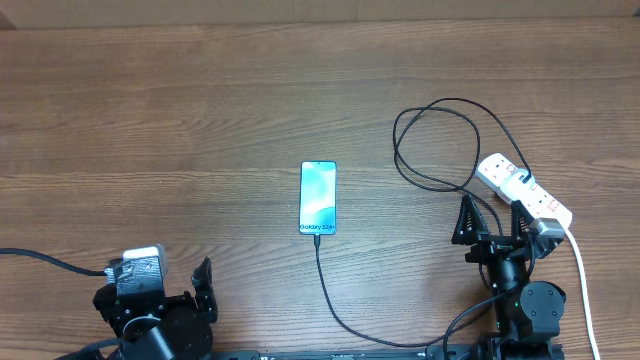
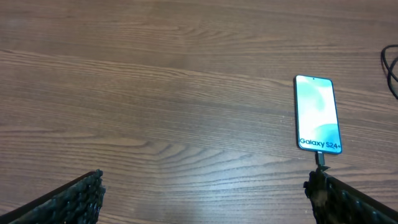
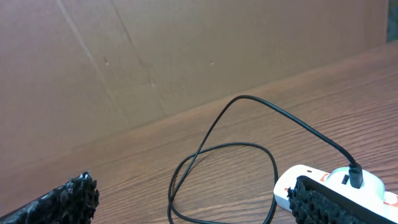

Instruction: Plug charger to phone and switch on socket

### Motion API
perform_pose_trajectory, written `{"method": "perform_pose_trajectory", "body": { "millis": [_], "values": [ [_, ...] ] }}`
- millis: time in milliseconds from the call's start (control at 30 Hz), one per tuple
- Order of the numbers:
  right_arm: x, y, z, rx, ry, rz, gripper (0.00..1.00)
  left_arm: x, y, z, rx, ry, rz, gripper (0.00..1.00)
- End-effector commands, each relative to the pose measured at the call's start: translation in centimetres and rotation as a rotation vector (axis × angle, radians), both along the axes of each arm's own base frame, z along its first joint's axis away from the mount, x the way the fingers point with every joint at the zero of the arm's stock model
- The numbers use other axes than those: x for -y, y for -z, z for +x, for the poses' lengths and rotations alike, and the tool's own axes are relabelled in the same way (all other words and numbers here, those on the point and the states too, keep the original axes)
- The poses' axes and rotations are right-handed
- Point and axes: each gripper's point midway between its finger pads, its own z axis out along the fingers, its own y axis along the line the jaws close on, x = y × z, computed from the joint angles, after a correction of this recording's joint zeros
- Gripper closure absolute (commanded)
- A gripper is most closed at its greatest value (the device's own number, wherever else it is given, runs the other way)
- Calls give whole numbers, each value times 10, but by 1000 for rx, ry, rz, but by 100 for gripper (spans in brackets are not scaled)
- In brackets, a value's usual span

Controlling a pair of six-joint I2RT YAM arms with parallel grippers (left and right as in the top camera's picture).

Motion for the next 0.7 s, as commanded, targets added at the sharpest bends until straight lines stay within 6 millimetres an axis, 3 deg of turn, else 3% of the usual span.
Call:
{"method": "perform_pose_trajectory", "body": {
  "millis": [0, 100, 300, 400, 567, 667],
  "values": [
    [0, 1, 0, 7, 3, -4, 0, -4, -4, 2, 31, -24, -3, 0],
    [0, 1, 0, 7, 4, -4, 0, -9, -7, 4, 48, -71, -19, 0],
    [0, 1, 0, 7, 4, -4, 0, -4, -16, 24, 129, -259, -258, 0],
    [0, 1, 0, 7, 4, -4, 0, 4, -5, 48, 190, -249, -312, 1],
    [0, 1, 0, 7, 4, -4, 0, 20, 1, 98, 430, -69, -339, 0],
    [0, 1, 0, 7, 4, -4, 0, 8, 21, 108, 562, -94, -327, 0]
  ]
}}
